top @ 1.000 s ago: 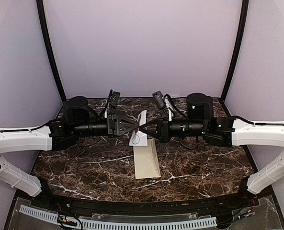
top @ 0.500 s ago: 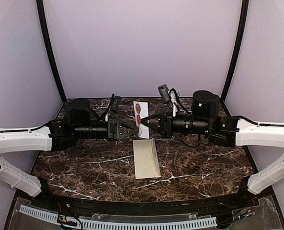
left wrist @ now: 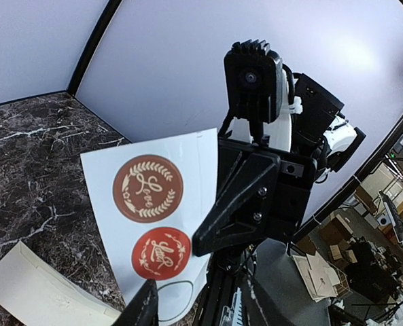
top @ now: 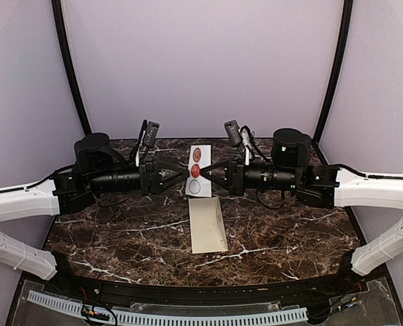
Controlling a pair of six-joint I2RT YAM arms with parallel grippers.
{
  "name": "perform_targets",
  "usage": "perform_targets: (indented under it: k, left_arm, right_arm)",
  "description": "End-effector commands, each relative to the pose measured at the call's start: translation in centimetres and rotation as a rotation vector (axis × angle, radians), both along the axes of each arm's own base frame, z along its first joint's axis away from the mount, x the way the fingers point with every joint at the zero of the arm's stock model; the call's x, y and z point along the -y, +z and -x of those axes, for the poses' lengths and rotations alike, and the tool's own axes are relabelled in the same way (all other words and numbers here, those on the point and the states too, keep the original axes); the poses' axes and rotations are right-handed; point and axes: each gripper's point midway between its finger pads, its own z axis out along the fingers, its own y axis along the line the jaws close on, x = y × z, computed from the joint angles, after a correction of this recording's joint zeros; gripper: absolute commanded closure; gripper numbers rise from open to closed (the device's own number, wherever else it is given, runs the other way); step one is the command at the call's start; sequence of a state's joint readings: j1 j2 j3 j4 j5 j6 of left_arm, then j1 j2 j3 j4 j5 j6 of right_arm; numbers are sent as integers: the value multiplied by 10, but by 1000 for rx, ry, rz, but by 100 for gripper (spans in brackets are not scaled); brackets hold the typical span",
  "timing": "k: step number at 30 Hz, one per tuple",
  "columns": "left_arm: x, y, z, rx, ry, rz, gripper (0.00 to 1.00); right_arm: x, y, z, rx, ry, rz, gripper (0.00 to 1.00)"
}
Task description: Place the letter into the envelope and seal it
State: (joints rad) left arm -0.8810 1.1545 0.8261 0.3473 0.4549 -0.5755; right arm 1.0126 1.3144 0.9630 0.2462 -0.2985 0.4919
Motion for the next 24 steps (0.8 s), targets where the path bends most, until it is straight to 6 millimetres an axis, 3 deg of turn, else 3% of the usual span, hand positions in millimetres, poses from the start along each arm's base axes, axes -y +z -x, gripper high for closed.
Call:
perform_targets:
  k: [1,14,24]
  left_arm:
    - [6,11,4,135,-44,-38,57]
    - [16,5,-3,189,-59,-77,54]
    - [22,0,-7,196,-65,-102,57]
  right_arm:
    - [-2,21,1,-9,23,-60,100]
    - [-4,20,-2,-97,74,-78,100]
    - [-5,20,-2,-128,102,-98,100]
